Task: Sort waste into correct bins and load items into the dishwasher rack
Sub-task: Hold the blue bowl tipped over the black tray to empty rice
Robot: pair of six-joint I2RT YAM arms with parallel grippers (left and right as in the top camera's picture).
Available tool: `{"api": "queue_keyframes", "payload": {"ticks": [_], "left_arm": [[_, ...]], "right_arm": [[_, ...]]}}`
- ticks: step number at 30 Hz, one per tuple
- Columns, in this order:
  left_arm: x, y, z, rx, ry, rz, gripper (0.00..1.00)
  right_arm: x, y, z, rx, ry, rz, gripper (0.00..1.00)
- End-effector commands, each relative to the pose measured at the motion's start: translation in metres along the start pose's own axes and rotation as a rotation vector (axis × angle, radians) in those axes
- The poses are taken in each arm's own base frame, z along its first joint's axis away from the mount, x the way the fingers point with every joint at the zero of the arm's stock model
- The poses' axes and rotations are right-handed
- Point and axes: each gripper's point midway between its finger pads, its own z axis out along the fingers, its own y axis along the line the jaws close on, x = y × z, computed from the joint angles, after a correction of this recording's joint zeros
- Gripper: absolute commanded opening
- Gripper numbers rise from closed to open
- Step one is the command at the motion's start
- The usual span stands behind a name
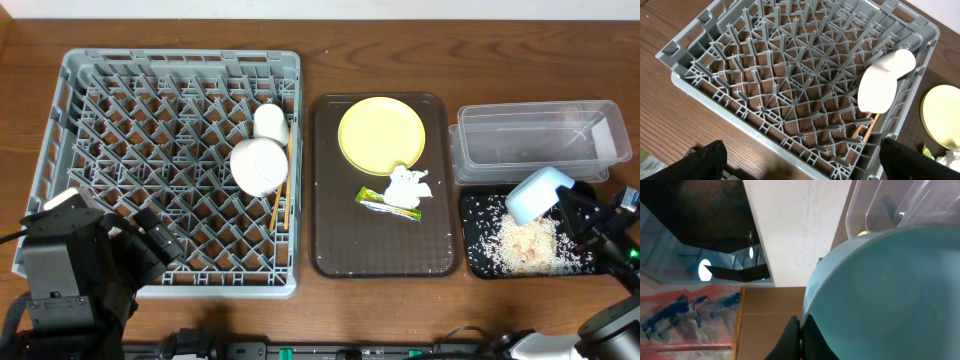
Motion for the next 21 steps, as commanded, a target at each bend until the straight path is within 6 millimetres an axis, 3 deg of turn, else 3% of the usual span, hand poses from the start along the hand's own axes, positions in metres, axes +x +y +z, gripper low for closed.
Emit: {"api": "queue_keyframes", "payload": {"ticks": [1,7,14,21], "left_arm": [[-0.002,0.003,-0.001,-0.017,-0.011,-0.006,0.98],[-0.002,0.003,-0.001,-0.017,-0.011,-0.006,0.98],[-0.002,0.003,-0.001,-0.017,-0.011,-0.006,0.98],[-0.002,0.003,-0.001,-0.017,-0.011,-0.006,0.98]], "right_arm": [[-0.002,0.001,-0.002,-0.009,-0.014,0.000,0.01],[0.019,-0.010,0.003,0.105,0.080,-0.006,0.01],[0.042,0.022,0.007,0.133,0.157,-0.117,0.01],[0.089,0.044,0.027,0.202,0.331,-0.309,0.01]]}}
